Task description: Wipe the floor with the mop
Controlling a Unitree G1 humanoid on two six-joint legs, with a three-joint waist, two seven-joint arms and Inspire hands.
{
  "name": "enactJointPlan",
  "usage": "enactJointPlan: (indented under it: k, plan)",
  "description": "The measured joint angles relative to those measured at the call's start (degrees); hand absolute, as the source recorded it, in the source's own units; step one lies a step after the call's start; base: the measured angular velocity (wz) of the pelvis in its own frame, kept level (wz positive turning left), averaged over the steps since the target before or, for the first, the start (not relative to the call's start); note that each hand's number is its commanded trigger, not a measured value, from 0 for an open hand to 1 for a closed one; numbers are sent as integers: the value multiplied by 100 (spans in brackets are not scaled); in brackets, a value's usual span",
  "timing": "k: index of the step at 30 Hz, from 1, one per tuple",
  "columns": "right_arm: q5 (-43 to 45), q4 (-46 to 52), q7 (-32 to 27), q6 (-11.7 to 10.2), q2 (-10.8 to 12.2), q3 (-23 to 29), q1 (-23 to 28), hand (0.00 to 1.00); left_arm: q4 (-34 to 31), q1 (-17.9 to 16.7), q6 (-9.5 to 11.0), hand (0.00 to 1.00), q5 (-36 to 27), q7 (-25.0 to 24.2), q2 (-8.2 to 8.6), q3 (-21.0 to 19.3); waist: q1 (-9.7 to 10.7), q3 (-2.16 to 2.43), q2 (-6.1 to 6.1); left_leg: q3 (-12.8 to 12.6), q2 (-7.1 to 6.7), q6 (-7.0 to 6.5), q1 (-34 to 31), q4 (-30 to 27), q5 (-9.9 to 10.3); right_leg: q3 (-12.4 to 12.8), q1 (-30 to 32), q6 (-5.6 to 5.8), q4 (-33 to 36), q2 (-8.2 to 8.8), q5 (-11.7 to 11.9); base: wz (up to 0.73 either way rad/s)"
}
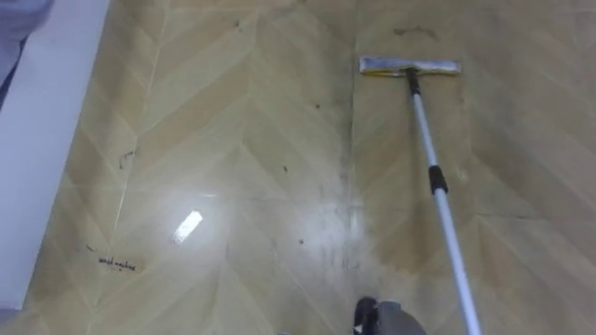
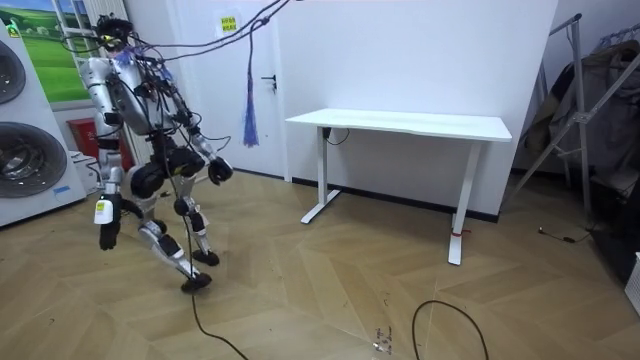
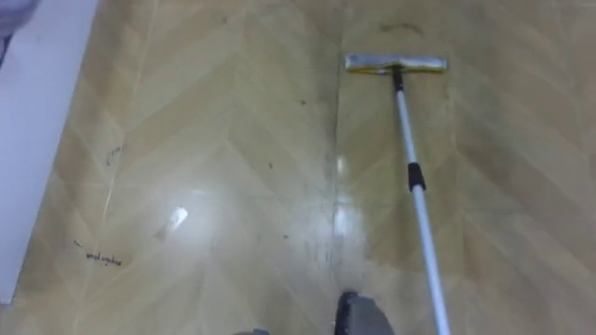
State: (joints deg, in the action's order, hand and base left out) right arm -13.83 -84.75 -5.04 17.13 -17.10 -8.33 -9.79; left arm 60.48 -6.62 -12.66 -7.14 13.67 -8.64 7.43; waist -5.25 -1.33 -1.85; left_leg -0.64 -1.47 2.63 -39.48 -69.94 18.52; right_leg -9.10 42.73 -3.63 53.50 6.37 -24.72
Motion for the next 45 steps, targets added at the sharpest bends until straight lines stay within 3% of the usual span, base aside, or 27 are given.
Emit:
enactJointPlan:
  k: [1, 2, 4, 5, 8, 9, 10, 12, 13, 14, 15, 17, 18, 22, 23, 26, 28, 29, 30, 32, 34, 36, 38, 39, 41, 42, 45]
  plan:
    - [-32, 21, 21, -55, -178, -16, -504, 100, -120, -84, -10, 0, -131, 45, -82, 124, -45, -49, 109, -84, 2, 36, -379, -605, -605, 28, 5, -29, 180, 32, -175, 11]
    - [-60, 126, 23, -176, -294, -83, -937, 100, -248, -136, -10, 0, -154, 47, -151, 193, -149, -85, 200, -102, 91, 16, -861, -1068, -692, 15, 22, -73, 314, 44, -305, 5]
    - [-214, 306, 24, -488, -485, -189, -1322, 100, -387, -214, -5, 0, -125, 38, -195, 176, -308, -118, 312, -237, 233, -195, -1480, -1047, -548, 17, -56, -61, 386, 31, -483, 6]
    - [-318, 436, 46, -618, -494, -174, -1495, 100, -473, -323, -30, 0, -101, -4, -197, 169, -348, -124, 383, -314, 297, -312, -1636, -432, -443, 16, -252, -4, 302, 34, -574, 20]
    - [-827, 509, 208, -662, -458, -173, -1279, 100, -651, -565, -83, 0, 121, -276, -200, 151, -377, -92, 356, -364, 290, -280, -1254, 2166, -496, -184, -1107, 213, -204, 87, -796, 28]
    - [-996, 500, 272, -689, -438, -172, -920, 100, -650, -589, -93, 0, 223, -363, -215, 109, -348, -74, 389, -520, 254, -682, -1096, 2322, -646, -241, -1426, 384, -310, 191, -932, 50]
    - [-1050, 489, 308, -706, -443, -171, -693, 100, -628, -612, -88, 0, 275, -400, -196, 51, -299, -51, 404, -555, 160, -768, -1018, 2288, -539, -204, -1551, 440, -308, 262, -970, 80]
    - [-1024, 287, 324, -706, -458, -183, 183, 100, -540, -435, -54, 0, 394, -433, -139, 7, -178, -2, 337, -613, -171, -1053, -680, 2105, -128, 153, -1596, 637, 392, 432, -647, 67]
    - [-964, 216, 319, -701, -450, -176, 383, 100, -544, -420, -30, 0, 459, -431, -116, -21, -180, 27, 308, -635, -215, -1098, -600, 2067, -24, 247, -1517, 654, 664, 447, -455, 3]
    - [-880, 178, 263, -696, -430, -179, 756, 100, -549, -402, 46, 0, 533, -412, -79, -78, -175, 107, 197, -648, -233, -1150, -459, 2017, 195, 499, -1294, 626, 1144, 381, -91, -20]
    - [-857, 180, 228, -697, -409, -183, 920, 100, -542, -372, 65, 0, 560, -406, -73, -87, -161, 138, 128, -645, -230, -1163, -398, 2020, 276, 614, -1140, 626, 1341, 300, -36, -32]
    - [-837, 190, 79, -642, -206, -222, 1303, 100, -501, -141, 114, 0, 548, -268, -76, -119, -62, 119, -68, -543, -245, -1174, -87, 2162, 404, 768, -405, 616, 1624, 65, -51, -32]
    - [-814, 191, 54, -597, -112, -222, 1340, 100, -503, -112, 136, 0, 544, -245, -93, -120, -22, 118, -66, -537, -253, -1167, 15, 2257, 409, 754, -248, 615, 1514, 26, -50, -32]
    - [-781, 243, 14, -388, 250, -217, 1310, 100, -511, -72, 163, 0, 517, -184, 4, -35, 204, 91, -88, -503, -293, -1075, 599, 2756, 509, 716, 193, 414, -663, -189, 352, -20]
    - [-749, 265, -9, -270, 255, -187, 1230, 100, -484, -90, 111, 0, 487, -185, 69, -39, 188, 69, -88, -454, -287, -1023, 709, 2767, 604, 678, 217, 340, -966, -251, 696, 0]
    - [-479, 325, -109, 11, 152, 89, 796, 100, -479, -237, -55, 0, 427, -185, 100, -53, 46, 51, -170, -195, -204, -829, 914, 2609, 811, 266, -150, 185, -1026, -196, 836, -8]
    - [-434, 274, -119, 121, 19, 99, 206, 100, -481, -268, -143, 0, 318, -172, 20, -52, -6, -13, -49, -205, -184, -760, 822, 2246, 822, 111, -157, 116, -772, -38, 689, -6]
    - [-440, 280, -115, 110, -110, 68, -202, 100, -484, -268, -154, 0, 158, -146, -21, -41, -58, -43, -11, -291, -91, -616, 613, 1699, 741, 90, -131, 86, -570, -44, 506, 5]
    - [-440, 309, -116, 106, -172, 64, -413, 100, -495, -269, -153, 0, 76, -131, -47, -41, -128, -27, -23, -344, -34, -506, 488, 1399, 672, 91, -113, 54, -452, -50, 411, 8]
    - [-623, 348, -89, -137, -366, 48, -1176, 100, -590, -312, -158, 0, -21, -100, -171, 102, -250, -61, 92, -431, 193, -187, -111, 137, 133, 98, -93, 31, -39, -136, 8, 20]
    - [-840, 167, -18, 72, -388, 42, -1493, 100, -659, -360, -152, 0, 15, -73, -220, 84, -423, -59, 272, -465, 317, -245, -549, -135, 104, 109, -117, -43, 79, -187, -177, 6]
    - [-1006, 143, 28, 141, -265, 25, -1281, 100, -861, -538, -156, 0, 47, -92, -239, 41, -558, -118, 428, -550, 411, -342, -971, 387, 164, 122, -218, -33, 53, -197, -224, -20]
    - [-1017, 239, 141, 125, -313, -60, -1087, 100, -874, -680, -224, 0, 46, -276, -145, 41, -487, -115, 382, -534, 438, -341, -1200, 1973, -75, 112, -461, 67, 3, -197, -398, -22]
    - [-1025, 254, 162, 86, -312, -100, -897, 100, -793, -672, -218, 0, 51, -345, -148, 22, -430, -117, 367, -580, 394, -435, -1152, 2112, -341, 117, -691, 191, 7, -117, -549, 12]
    - [-1110, 228, 209, -29, -318, -175, -463, 100, -668, -446, -177, 0, 53, -425, -152, 13, -367, -104, 342, -790, 314, -683, -824, 2115, -253, 112, -1021, 396, -66, 53, -696, 35]
    - [-1097, 220, 211, -96, -318, -194, -258, 100, -635, -332, -106, 0, 52, -452, -137, 14, -322, -86, 305, -805, 147, -880, -617, 2129, -143, 110, -1206, 449, -17, 164, -724, 33]
    - [-1120, 171, 127, -236, -315, -196, 138, 100, -630, -163, 50, 0, 51, -436, -102, -52, -176, -1, 159, -845, -93, -1142, -253, 2127, 49, 317, -1297, 656, 507, 344, -435, 30]
